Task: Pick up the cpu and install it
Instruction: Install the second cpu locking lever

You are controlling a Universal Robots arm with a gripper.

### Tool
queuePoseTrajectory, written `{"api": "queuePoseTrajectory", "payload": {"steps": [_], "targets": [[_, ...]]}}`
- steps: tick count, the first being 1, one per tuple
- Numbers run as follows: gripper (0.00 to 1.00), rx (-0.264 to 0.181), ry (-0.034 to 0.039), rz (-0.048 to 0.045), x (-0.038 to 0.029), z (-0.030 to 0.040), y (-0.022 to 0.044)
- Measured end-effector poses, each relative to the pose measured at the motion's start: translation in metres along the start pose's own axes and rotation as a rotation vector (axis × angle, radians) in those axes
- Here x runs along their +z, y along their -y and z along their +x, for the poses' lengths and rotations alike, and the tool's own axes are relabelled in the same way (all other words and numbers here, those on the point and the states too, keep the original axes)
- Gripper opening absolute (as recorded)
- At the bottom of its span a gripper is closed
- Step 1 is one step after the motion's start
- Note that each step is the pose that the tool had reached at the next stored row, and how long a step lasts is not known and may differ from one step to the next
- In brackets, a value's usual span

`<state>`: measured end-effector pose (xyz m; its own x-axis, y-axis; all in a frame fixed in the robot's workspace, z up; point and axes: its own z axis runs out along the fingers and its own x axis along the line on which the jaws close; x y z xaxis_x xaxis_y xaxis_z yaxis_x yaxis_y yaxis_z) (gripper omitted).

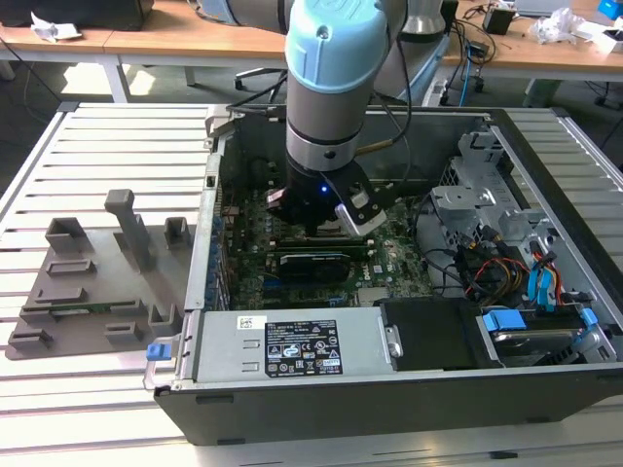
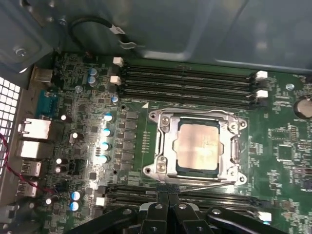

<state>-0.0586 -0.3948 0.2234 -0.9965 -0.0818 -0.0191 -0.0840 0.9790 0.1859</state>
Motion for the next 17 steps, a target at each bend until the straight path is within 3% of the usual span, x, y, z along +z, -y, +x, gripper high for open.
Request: {"api": "queuePoseTrajectory", "payload": {"steps": [8,10,12,17], "targets": [[0.11,-0.004,0.0002,-0.0106,0.0141,0.0093,0.0021],[0.11,-0.006,0.0010,-0.0273,0.0148,0.0135,0.0019],[0.11,-0.009,0.0015,-0.0380,0.0155,0.0154,0.0018],[0.11,-0.023,-0.0013,-0.0429,0.0217,0.0162,0.0027]]}}
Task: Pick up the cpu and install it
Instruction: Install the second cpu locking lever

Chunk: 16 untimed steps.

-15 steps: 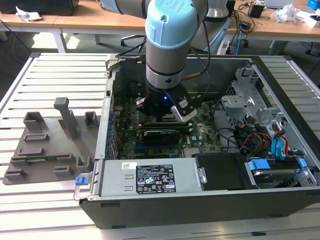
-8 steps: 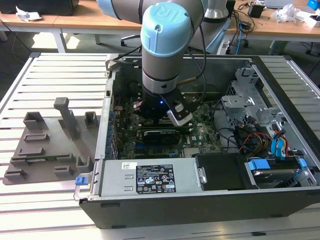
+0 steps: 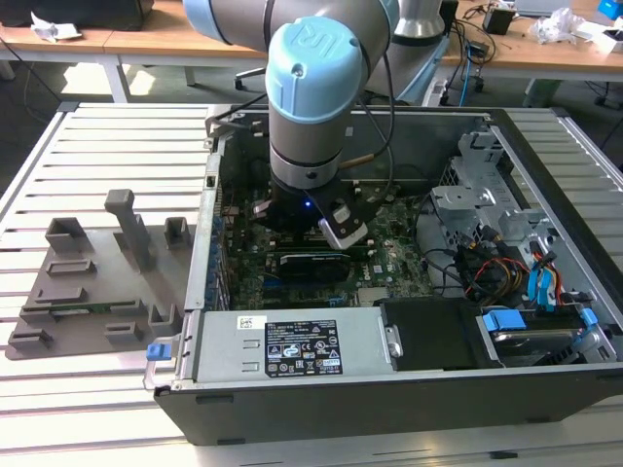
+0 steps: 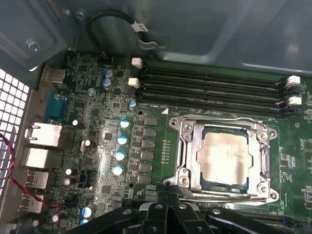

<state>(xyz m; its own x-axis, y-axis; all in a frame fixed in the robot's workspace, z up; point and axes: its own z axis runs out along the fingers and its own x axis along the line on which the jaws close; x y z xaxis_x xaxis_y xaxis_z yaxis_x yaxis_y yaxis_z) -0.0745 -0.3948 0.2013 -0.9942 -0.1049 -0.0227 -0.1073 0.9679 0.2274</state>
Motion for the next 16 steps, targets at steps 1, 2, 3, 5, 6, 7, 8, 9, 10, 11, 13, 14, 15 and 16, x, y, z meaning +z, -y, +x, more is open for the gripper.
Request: {"api": "queuePoseTrajectory", "payload": {"steps": [1,2,3,5,6,7,8,9,10,11,13,14,15,16], "targets": [[0.11,-0.004,-0.0012,0.0003,0.0004,-0.0001,-0.0005],[0.11,-0.009,-0.0023,-0.0005,0.0013,-0.0002,-0.0017],[0.11,-0.013,-0.0029,-0.0009,0.0021,-0.0004,-0.0031],[0.11,-0.019,-0.0041,-0.0016,0.0034,-0.0006,-0.0048],[0.11,-0.021,-0.0046,-0.0017,0.0039,-0.0007,-0.0049],[0.11,-0.021,-0.0048,-0.0015,0.0042,-0.0007,-0.0050],[0.11,-0.022,-0.0049,-0.0016,0.0046,-0.0009,-0.0052],[0.11,-0.022,-0.0050,-0.0017,0.0049,-0.0015,-0.0052],[0.11,-0.022,-0.0049,-0.0017,0.0051,-0.0022,-0.0053],[0.11,-0.022,-0.0050,-0.0016,0.0053,-0.0028,-0.0052],[0.11,-0.022,-0.0049,-0.0015,0.0053,-0.0031,-0.0051],[0.11,-0.022,-0.0049,-0.0016,0.0053,-0.0031,-0.0051],[0.11,-0.022,-0.0050,-0.0015,0.0048,-0.0032,-0.0053],[0.11,-0.022,-0.0045,-0.0017,0.0038,-0.0033,-0.0055]]}}
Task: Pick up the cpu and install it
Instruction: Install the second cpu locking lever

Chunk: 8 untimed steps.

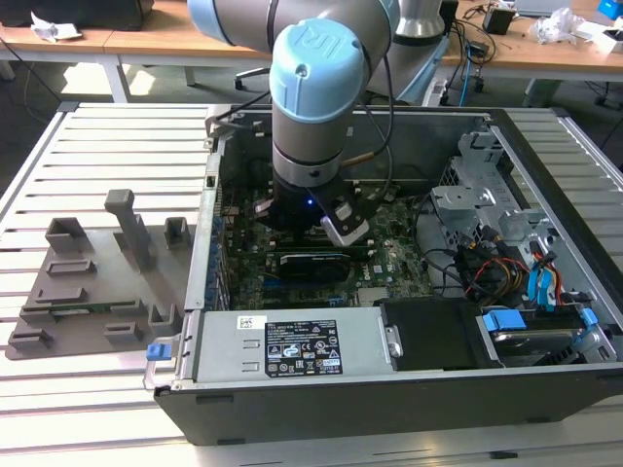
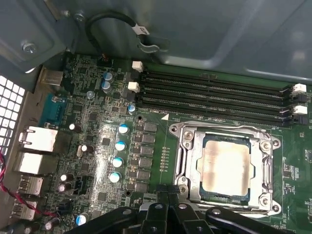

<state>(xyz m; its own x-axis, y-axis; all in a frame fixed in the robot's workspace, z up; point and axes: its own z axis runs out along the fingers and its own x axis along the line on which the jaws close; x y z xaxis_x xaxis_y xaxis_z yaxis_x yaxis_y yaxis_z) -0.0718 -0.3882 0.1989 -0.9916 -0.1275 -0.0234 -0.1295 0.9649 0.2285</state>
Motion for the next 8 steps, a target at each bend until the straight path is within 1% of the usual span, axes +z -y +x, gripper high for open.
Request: {"api": "queuePoseTrajectory", "payload": {"steps": [1,3,4,5,7,8], "targets": [[0.11,0.000,0.0006,-0.0003,-0.0012,-0.0001,-0.0003],[0.11,0.000,-0.0003,0.0043,-0.0034,-0.0001,-0.0007],[0.11,0.000,-0.0015,0.0139,-0.0056,0.0000,-0.0012],[0.11,0.000,-0.0025,0.0220,-0.0063,-0.0005,-0.0015],[0.11,0.000,-0.0039,0.0325,-0.0066,-0.0021,-0.0018],[0.11,0.000,-0.0048,0.0393,-0.0067,-0.0034,-0.0021]]}}
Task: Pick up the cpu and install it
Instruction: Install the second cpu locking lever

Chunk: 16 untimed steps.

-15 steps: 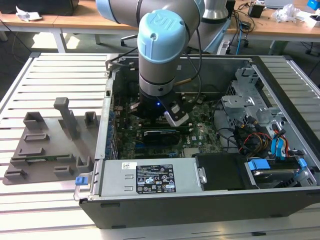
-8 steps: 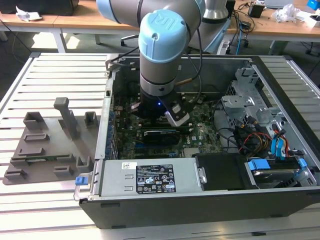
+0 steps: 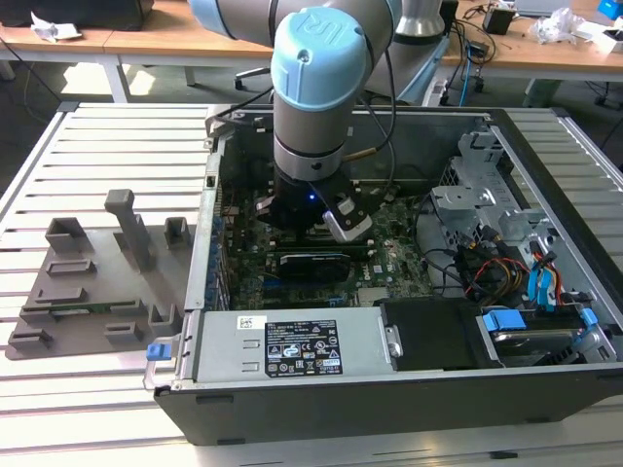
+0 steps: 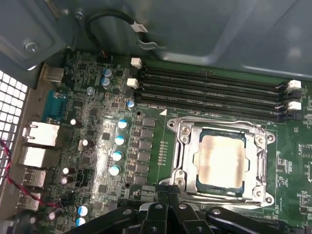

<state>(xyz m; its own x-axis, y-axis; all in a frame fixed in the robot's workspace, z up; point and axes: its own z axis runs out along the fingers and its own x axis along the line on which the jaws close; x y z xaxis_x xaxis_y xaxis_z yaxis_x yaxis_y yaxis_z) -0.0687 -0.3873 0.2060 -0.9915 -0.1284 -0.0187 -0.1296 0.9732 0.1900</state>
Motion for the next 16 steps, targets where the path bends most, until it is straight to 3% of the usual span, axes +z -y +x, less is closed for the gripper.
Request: {"api": "queuePoseTrajectory", "payload": {"steps": [1,3,8,10,16], "targets": [[0.11,0.000,-0.0011,0.0081,-0.0002,-0.0006,-0.0001],[0.11,0.000,-0.0056,0.0421,-0.0005,-0.0028,-0.0003],[0.11,0.001,-0.0133,0.0868,-0.0014,-0.0087,-0.0004],[0.11,0.001,-0.0182,0.1096,-0.0020,-0.0130,-0.0008],[0.11,0.002,-0.0290,0.1466,-0.0027,-0.0213,-0.0017]]}}
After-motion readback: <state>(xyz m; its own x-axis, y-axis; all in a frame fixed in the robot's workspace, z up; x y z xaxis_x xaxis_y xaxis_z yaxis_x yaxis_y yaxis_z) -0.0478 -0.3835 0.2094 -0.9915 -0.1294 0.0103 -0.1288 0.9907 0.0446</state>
